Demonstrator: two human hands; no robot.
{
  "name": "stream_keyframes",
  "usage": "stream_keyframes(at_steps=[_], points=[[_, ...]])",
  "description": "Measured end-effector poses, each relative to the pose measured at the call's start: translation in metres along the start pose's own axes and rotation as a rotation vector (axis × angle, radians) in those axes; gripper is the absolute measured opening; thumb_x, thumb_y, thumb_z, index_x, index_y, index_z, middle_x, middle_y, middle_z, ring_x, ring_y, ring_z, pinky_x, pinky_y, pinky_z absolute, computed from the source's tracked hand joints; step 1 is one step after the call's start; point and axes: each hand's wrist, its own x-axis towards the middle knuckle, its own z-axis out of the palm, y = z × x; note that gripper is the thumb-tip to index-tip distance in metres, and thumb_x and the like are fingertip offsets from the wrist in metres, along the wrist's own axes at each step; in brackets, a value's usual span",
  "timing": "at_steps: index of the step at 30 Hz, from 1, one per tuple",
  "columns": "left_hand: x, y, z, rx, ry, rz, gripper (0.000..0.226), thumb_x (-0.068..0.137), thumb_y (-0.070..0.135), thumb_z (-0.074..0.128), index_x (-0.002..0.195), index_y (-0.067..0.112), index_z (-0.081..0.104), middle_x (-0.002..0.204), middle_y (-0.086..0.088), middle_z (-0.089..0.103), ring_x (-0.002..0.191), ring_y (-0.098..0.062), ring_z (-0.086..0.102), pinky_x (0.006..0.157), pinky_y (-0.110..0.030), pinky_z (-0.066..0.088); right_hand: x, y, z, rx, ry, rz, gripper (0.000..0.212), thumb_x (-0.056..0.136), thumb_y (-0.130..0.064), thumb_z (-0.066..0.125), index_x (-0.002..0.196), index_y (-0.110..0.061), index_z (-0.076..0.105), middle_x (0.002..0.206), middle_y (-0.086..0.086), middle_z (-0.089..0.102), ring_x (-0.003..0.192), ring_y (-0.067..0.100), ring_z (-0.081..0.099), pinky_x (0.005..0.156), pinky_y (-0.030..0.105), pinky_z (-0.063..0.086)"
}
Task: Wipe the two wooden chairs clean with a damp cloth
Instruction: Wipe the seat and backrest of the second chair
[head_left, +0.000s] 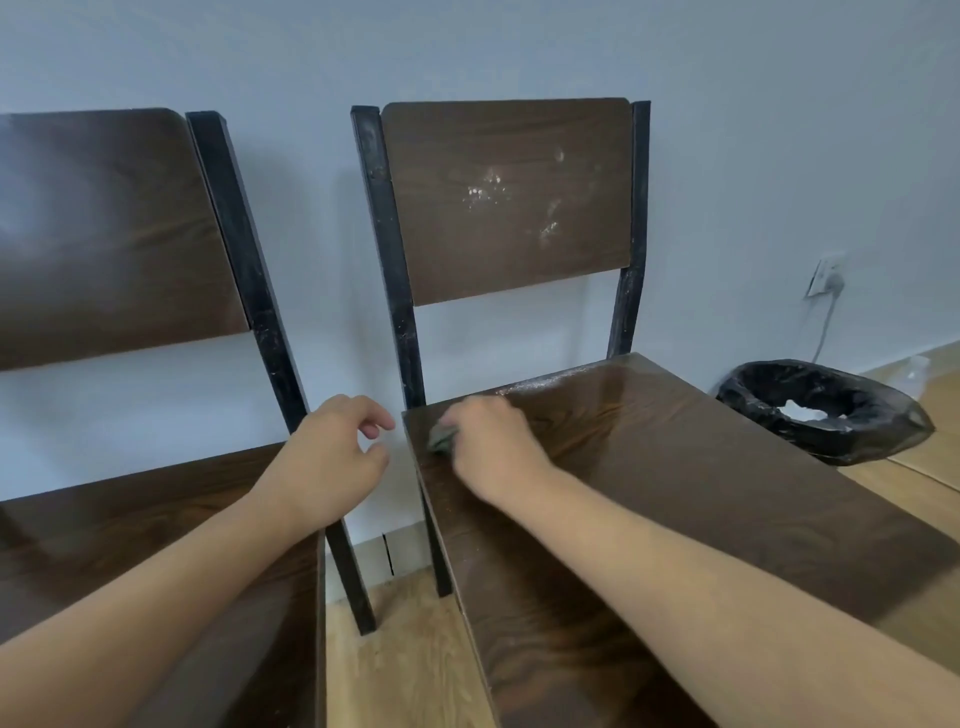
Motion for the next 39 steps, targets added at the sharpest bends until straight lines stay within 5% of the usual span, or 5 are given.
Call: stream_keyframes(at_steps=[7, 26, 30, 34, 39], points=[[0.010, -0.002, -0.002, -0.020, 0.201, -0.077, 0.047, 0.094, 0.007, 0.056, 0.138, 0.020, 0.047, 0.111, -0.001, 0.056, 0.083, -0.017, 0.062, 0.073, -0.031, 0.050, 0.029, -0.040, 0.006, -0.016, -0.123, -0.266, 0.023, 0.087, 0.004, 0.064, 0.104, -0.008, 0.075, 0.094, 0.013, 0.071, 0.085, 0.029, 0.068, 0.078, 0.039, 0.058], [0.026, -0.003, 0.021, -0.102, 0.111, -0.112, 0.053, 0.097, 0.008, 0.055, 0.145, 0.026, 0.038, 0.112, 0.004, 0.053, 0.082, -0.017, 0.065, 0.068, -0.027, 0.054, 0.059, 0.194, -0.106, -0.701, 0.015, 0.313, 0.031, 0.087, -0.001, 0.063, 0.118, -0.005, 0.065, 0.117, 0.017, 0.062, 0.113, 0.035, 0.060, 0.088, 0.041, 0.051], [0.027, -0.003, 0.025, -0.087, 0.115, -0.077, 0.052, 0.097, 0.012, 0.057, 0.144, 0.025, 0.038, 0.113, 0.004, 0.052, 0.080, -0.014, 0.063, 0.063, -0.021, 0.047, 0.047, 0.236, -0.136, -0.485, 0.184, 0.581, 0.013, 0.081, -0.007, 0.072, 0.091, -0.001, 0.067, 0.102, 0.022, 0.067, 0.097, 0.040, 0.062, 0.078, 0.039, 0.054], [0.029, 0.000, 0.035, -0.096, 0.093, -0.091, 0.052, 0.096, 0.015, 0.060, 0.143, 0.024, 0.040, 0.112, 0.004, 0.053, 0.078, -0.015, 0.063, 0.061, -0.019, 0.044, 0.061, 0.232, -0.126, -0.155, 0.255, 0.522, 0.020, 0.082, 0.007, 0.061, 0.084, -0.008, 0.075, 0.082, 0.013, 0.069, 0.078, 0.029, 0.063, 0.083, 0.033, 0.053], [0.025, 0.001, 0.039, -0.122, 0.039, -0.108, 0.050, 0.096, 0.016, 0.060, 0.142, 0.025, 0.042, 0.112, 0.005, 0.053, 0.087, -0.011, 0.060, 0.067, -0.019, 0.044, 0.082, 0.230, -0.100, -0.241, 0.175, 0.455, 0.020, 0.085, 0.002, 0.064, 0.098, -0.006, 0.076, 0.109, 0.020, 0.068, 0.099, 0.038, 0.064, 0.085, 0.035, 0.056]])
